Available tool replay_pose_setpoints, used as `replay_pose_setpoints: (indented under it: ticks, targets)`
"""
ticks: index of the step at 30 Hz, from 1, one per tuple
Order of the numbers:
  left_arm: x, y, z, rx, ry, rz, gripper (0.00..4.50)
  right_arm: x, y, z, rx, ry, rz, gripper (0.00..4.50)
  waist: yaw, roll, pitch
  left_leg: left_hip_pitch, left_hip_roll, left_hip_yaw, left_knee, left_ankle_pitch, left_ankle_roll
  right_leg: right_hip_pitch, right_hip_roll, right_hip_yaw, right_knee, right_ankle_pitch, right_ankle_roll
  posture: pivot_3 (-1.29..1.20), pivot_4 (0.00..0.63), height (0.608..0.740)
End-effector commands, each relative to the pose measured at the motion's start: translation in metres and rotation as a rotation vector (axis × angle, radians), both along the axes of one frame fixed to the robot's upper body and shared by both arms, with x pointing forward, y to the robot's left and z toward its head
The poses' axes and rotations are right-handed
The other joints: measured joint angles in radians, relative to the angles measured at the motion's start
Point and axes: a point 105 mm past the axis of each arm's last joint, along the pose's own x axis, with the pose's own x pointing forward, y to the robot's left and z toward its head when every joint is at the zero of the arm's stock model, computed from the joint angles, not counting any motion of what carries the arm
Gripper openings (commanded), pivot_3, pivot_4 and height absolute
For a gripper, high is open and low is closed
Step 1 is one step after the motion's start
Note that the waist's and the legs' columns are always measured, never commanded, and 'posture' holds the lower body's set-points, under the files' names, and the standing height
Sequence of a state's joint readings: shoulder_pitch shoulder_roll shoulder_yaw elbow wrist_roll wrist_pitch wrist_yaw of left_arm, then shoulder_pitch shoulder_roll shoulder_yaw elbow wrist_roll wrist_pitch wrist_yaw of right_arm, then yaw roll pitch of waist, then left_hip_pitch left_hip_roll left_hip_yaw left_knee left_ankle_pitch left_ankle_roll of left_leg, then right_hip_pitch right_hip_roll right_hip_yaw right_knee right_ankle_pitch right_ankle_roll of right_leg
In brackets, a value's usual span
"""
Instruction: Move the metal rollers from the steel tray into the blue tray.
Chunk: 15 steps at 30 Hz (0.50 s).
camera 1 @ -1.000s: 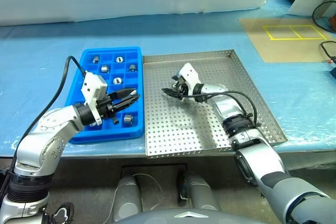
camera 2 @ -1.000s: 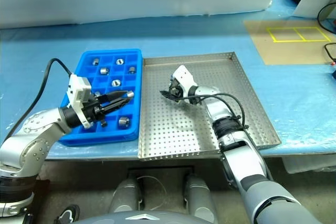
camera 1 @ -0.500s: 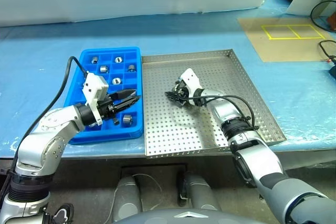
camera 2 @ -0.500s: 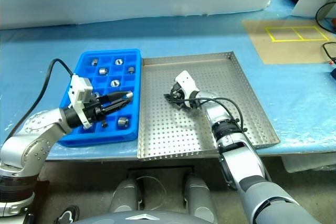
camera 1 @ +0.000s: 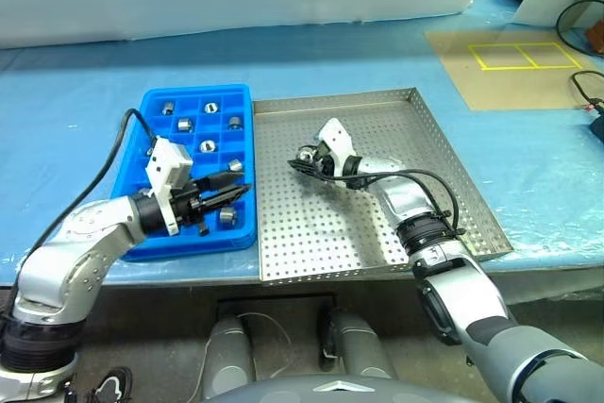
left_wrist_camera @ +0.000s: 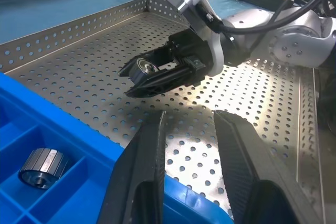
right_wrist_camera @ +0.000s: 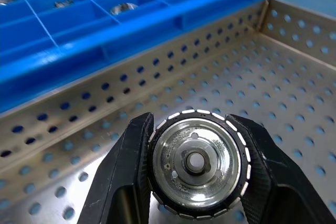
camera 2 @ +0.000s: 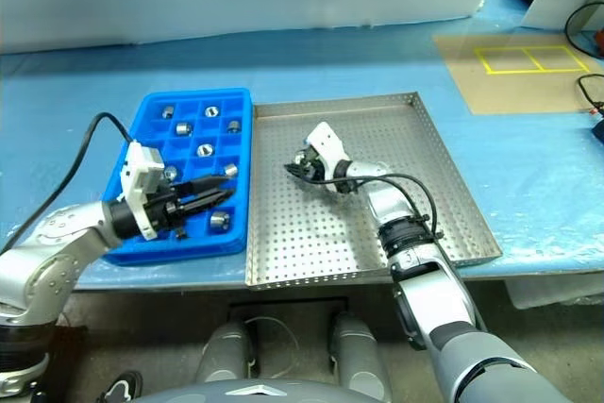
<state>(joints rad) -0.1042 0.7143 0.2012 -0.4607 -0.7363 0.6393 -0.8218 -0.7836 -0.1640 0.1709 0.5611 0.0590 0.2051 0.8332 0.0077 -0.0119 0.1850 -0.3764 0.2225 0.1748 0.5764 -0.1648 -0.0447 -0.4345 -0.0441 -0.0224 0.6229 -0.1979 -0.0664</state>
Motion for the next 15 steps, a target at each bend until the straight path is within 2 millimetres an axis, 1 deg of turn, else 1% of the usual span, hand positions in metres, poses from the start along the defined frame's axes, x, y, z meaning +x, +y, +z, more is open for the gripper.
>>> replay_pose_setpoints:
  ticks: [1,4,8,11,13,15]
  targets:
    - [-0.007,0.023,0.026,0.013,-0.07,0.051,1.56,-0.012,0.038,0.048,0.068,-0.089,0.177,1.71,-0.003,0.0,0.0,0.0,0.0,0.0,0.0,0.0,0.0,0.0,0.0,0.0,0.0,0.0,0.0,-0.15,0.15,0.74]
    - [-0.007,0.042,0.036,0.006,-0.085,0.122,1.56,-0.019,0.068,0.061,0.092,-0.105,0.256,1.71,-0.007,0.0,0.0,0.0,0.0,0.0,0.0,0.0,0.0,-0.001,0.001,0.0,0.0,0.0,0.0,-0.11,0.15,0.74]
    - [-0.01,0.062,0.037,0.03,-0.098,0.224,1.56,-0.028,0.114,0.065,0.11,-0.103,0.302,1.71,-0.008,0.001,0.0,0.0,0.001,-0.001,-0.001,0.0,-0.001,-0.001,0.001,0.0,0.0,0.0,0.0,-0.05,0.15,0.74]
    - [-0.015,0.076,0.036,0.032,-0.106,0.301,1.56,-0.039,0.141,0.058,0.094,-0.096,0.346,1.71,0.006,0.0,0.0,-0.002,0.001,-0.001,-0.003,0.0,-0.001,-0.002,0.0,0.0,-0.002,-0.001,-0.002,0.0,0.15,0.74]
    - [-0.019,0.082,0.035,0.033,-0.107,0.34,1.56,-0.047,0.152,0.052,0.089,-0.077,0.377,1.71,0.02,0.0,0.0,-0.003,0.0,-0.001,-0.005,0.0,-0.001,-0.002,0.0,-0.001,-0.004,-0.001,-0.002,0.02,0.15,0.74]
    - [-0.024,0.085,0.033,0.029,-0.106,0.37,1.56,-0.054,0.158,0.044,0.08,-0.062,0.407,1.71,0.032,0.0,0.0,-0.004,0.0,-0.001,-0.005,0.0,0.0,-0.003,-0.001,-0.001,-0.005,-0.001,-0.002,0.05,0.15,0.74]
